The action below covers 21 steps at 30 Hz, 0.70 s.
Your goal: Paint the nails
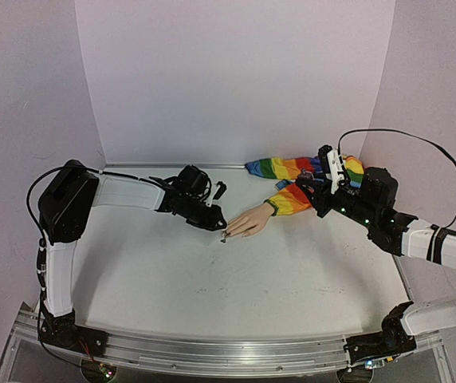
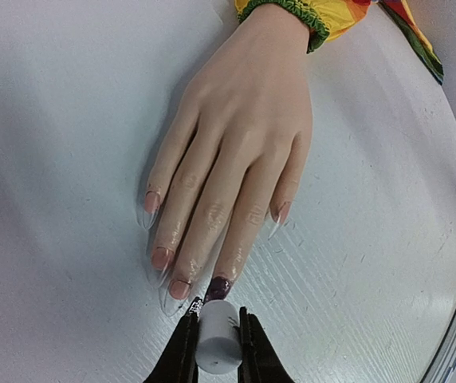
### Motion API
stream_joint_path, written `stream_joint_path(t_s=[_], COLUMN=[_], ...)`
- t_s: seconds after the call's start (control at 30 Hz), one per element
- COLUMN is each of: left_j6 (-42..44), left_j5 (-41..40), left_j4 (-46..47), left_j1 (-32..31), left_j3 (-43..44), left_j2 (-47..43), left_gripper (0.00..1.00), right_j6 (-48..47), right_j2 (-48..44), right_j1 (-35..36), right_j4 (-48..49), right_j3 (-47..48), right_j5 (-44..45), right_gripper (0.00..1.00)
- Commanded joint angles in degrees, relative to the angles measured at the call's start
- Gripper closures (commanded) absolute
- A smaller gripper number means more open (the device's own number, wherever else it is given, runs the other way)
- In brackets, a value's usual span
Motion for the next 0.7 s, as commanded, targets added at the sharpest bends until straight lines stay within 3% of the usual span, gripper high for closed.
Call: stream_joint_path(t_s=[0.0,0.67], left_j6=[-0.3,0.9], left_j5=[-0.3,-2.8], left_j4=[1.2,1.2], left_j1=[0.2,0.2], left_j3=[0.7,-2.6], left_j2=[0.0,-3.8], left_gripper=[1.0,1.0], right_j6=[0.2,0.3], right_j2=[-1.3,-1.0], right_j1=[-0.3,-0.3], right_j4=[4.2,4.2], right_j3=[0.4,0.5], right_j5=[-0.5,-0.8], right_gripper=[1.0,1.0])
